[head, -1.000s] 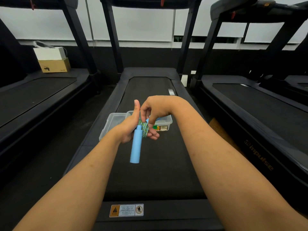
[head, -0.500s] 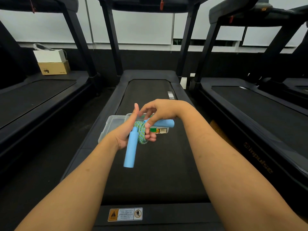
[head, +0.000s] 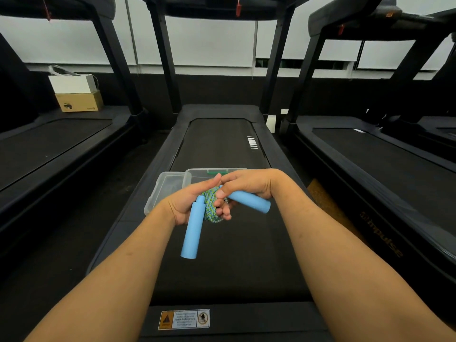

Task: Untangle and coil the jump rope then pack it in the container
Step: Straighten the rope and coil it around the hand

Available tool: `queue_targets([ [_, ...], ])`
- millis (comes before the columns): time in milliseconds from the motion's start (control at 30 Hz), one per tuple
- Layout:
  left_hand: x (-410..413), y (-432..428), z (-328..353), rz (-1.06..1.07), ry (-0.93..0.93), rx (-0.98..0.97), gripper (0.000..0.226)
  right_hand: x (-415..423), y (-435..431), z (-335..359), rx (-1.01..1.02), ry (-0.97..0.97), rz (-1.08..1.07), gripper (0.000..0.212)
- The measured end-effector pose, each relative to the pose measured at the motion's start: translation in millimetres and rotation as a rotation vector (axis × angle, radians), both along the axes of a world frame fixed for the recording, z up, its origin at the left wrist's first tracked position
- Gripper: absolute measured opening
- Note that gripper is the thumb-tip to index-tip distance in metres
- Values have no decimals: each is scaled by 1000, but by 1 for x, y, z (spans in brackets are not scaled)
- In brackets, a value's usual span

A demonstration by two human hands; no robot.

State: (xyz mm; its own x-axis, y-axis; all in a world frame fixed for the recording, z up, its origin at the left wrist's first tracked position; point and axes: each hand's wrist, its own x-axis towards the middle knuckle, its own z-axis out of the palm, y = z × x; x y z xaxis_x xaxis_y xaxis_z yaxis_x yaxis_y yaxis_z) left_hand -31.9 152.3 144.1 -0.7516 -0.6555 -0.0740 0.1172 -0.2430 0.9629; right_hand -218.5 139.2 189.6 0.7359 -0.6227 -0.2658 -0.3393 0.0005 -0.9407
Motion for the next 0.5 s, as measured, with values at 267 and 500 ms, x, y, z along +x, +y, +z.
queue_targets([
  [267, 1, -7, -5, 23, -4, 0, 46, -3, -1, -8, 45, -96, -18, 14],
  [500, 2, -13, -13, 59, 35, -52, 34, 2, -3, -13, 21, -105, -94, 13],
])
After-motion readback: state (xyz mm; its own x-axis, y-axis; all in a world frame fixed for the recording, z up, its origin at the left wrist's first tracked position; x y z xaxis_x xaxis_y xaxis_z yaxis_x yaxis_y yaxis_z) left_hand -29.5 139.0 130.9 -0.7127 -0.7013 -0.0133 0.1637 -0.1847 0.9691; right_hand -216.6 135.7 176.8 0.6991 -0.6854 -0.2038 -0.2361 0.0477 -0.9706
